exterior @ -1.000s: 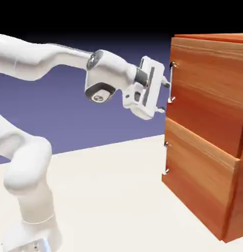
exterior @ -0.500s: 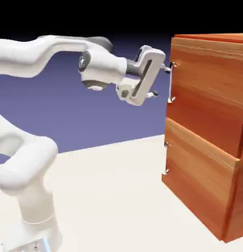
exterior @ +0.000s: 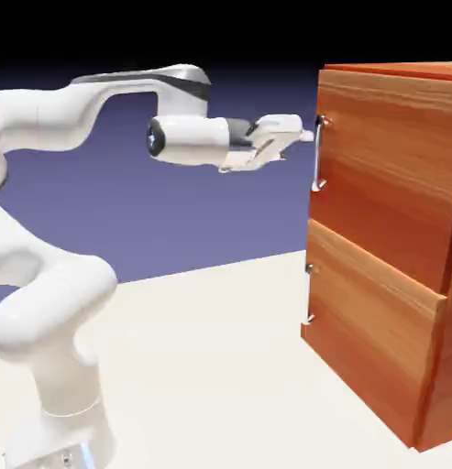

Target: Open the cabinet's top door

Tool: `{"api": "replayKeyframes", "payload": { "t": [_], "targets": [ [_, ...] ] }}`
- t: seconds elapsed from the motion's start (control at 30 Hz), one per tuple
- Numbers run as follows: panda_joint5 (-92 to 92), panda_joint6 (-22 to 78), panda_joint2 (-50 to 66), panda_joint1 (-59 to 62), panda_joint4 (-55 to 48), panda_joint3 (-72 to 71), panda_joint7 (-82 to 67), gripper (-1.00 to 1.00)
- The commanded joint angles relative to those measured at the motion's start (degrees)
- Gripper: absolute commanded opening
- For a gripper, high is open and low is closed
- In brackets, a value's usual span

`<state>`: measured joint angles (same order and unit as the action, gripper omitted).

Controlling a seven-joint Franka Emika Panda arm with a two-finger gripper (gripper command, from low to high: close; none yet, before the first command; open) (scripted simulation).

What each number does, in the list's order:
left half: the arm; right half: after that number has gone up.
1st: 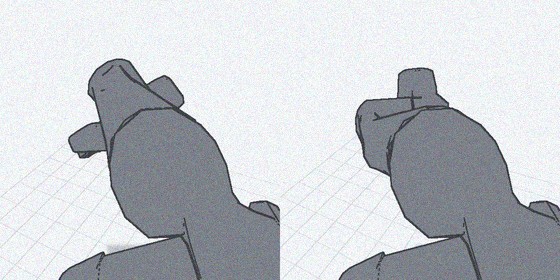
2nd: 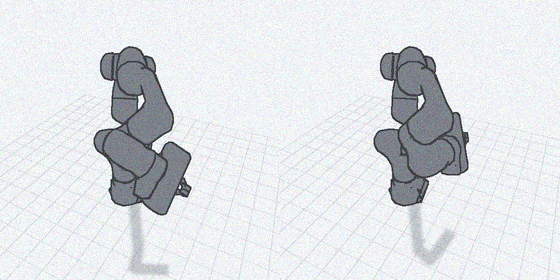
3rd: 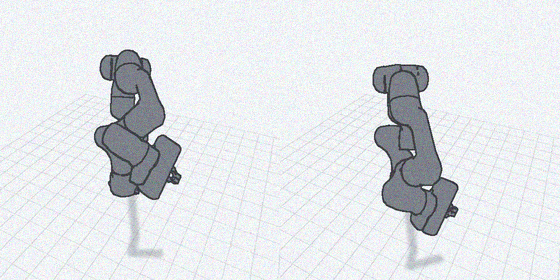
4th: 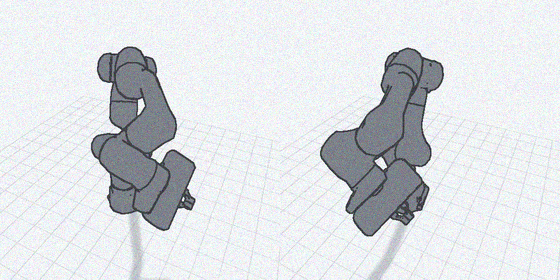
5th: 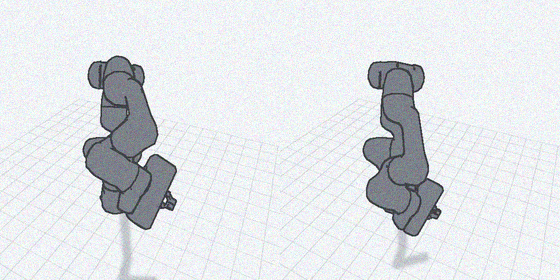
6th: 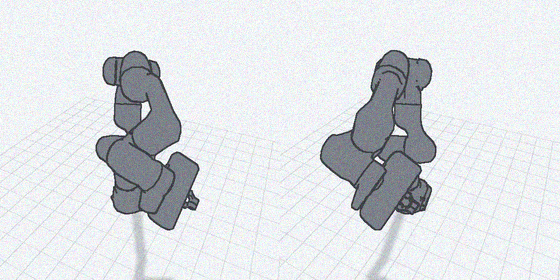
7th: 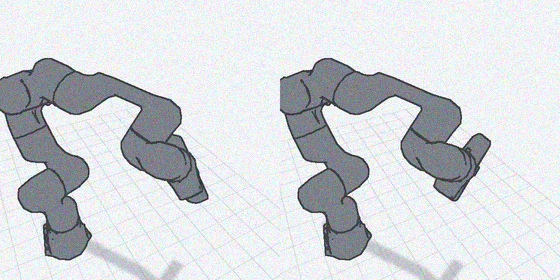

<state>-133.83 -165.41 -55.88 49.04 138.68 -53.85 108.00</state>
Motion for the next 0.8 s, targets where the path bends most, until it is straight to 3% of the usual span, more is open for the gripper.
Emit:
{"api": "replayKeyframes", "payload": {
  "t": [0.0,0.27,0.47,0.5,0.77],
  "targets": [
    [-2.5,0.16,-0.43,0.93,-0.42,-1.0,1.22,0.0],
    [-22.11,1.42,-3.84,8.21,-3.69,-8.9,10.83,0.0],
    [-23.55,2.92,-1.19,18.41,-11.27,-14.61,10.49,0.0],
    [-23.55,2.92,-1.18,18.41,-11.27,-14.61,10.49,-1.0],
    [-15.6,14.32,-1.23,3.88,2.8,-2.67,10.62,-1.0]
  ]
}}
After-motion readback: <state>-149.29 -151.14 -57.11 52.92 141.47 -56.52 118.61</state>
